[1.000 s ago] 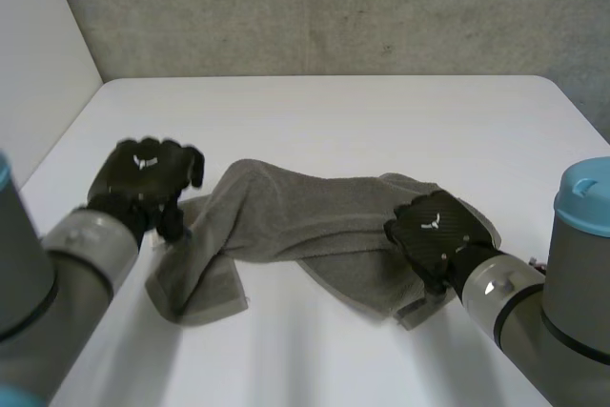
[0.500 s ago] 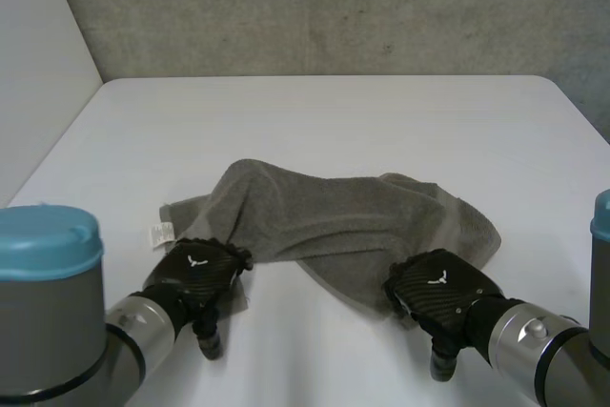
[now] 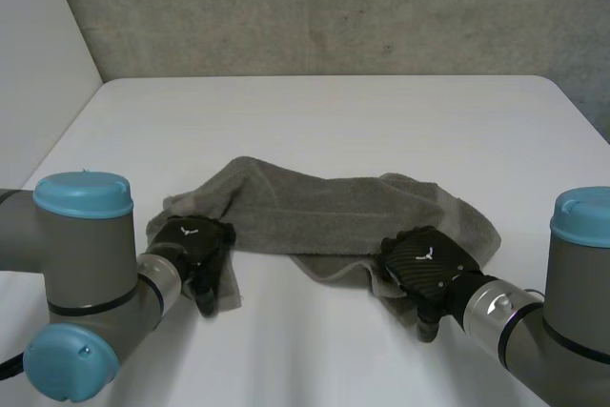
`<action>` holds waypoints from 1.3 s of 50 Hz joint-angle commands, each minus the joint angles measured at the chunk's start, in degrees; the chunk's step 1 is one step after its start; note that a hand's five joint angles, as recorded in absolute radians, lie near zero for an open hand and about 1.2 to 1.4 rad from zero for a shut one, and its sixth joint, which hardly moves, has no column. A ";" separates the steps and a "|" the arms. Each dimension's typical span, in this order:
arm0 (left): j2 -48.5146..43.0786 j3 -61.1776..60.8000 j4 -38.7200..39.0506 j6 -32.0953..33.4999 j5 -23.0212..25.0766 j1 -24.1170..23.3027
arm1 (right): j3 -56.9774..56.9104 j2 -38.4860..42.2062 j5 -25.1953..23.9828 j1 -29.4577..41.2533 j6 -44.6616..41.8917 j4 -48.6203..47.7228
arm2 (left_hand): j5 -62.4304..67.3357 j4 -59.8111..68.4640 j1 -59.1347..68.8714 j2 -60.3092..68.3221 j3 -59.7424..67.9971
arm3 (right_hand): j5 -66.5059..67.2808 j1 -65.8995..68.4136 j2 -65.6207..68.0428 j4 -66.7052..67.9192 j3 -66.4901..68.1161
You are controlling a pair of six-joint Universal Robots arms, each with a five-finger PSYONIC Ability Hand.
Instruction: Fold the towel.
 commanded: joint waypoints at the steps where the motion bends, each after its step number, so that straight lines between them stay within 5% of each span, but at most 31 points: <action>1: -0.59 0.28 0.86 0.05 -0.07 0.67 | -0.26 1.56 0.27 -0.17 -0.02 -2.25 | -9.35 -0.01 0.01 0.02 0.73 | 2.48 2.62 2.11 3.37 3.02; 10: -0.68 0.72 2.08 0.05 -0.07 0.67 | -0.70 3.05 0.44 -0.43 -0.02 -4.27 | -4.31 5.03 5.05 5.06 5.77 | 3.82 3.96 3.45 4.72 4.36; 17: -0.68 0.63 3.14 0.05 -0.07 0.75 | -0.70 3.67 1.32 -0.78 -0.02 -5.77 | 12.52 21.86 21.88 21.89 22.60 | 10.39 10.53 10.01 11.28 10.92; 27: -0.68 0.45 3.23 0.05 -0.07 1.11 | -1.31 4.02 4.39 -0.69 -1.77 -6.47 | 47.12 56.46 56.48 56.49 57.21 | 45.99 46.14 45.62 46.89 46.53; 32: -0.24 0.63 3.05 0.05 -0.07 1.19 | -1.49 4.72 4.48 -0.78 -2.04 -6.38 | 48.66 58.00 58.02 58.03 58.75 | 60.75 60.90 60.38 61.65 61.29; 38: 2.30 0.63 2.96 -0.04 0.01 1.98 | -2.45 4.55 4.84 -0.96 -1.78 -6.12 | 48.66 58.00 58.02 58.03 58.75 | 59.52 59.66 59.14 60.41 60.05; 44: 4.24 -0.07 2.96 -0.04 -0.16 2.16 | -2.63 2.35 7.12 -0.52 -0.55 -5.86 | 48.66 58.00 58.02 58.03 58.75 | 19.64 19.78 19.26 20.53 20.18; 45: 4.24 -0.34 2.88 -0.04 -0.16 2.16 | -2.63 1.83 7.90 -0.52 -0.02 -5.77 | 46.19 55.52 55.55 55.56 56.27 | 15.14 15.29 14.77 16.04 15.68; 47: 4.07 -1.21 2.79 -0.04 -0.16 2.07 | -2.72 1.74 8.61 -0.43 1.64 -5.51 | 13.70 23.04 23.06 23.07 23.78 | 9.40 9.54 9.03 10.29 9.94; 48: 3.81 -1.74 2.79 0.05 -0.16 2.07 | -2.72 1.74 8.62 -0.26 2.43 -5.33 | 5.04 14.37 14.40 14.40 15.12 | 9.04 9.19 8.67 9.94 9.58; 65: 3.80 -3.59 2.88 0.05 -0.07 2.07 | -5.70 7.53 7.91 1.59 5.61 -4.54 | 3.61 12.94 12.97 12.97 13.69 | 9.03 9.18 8.66 9.93 9.57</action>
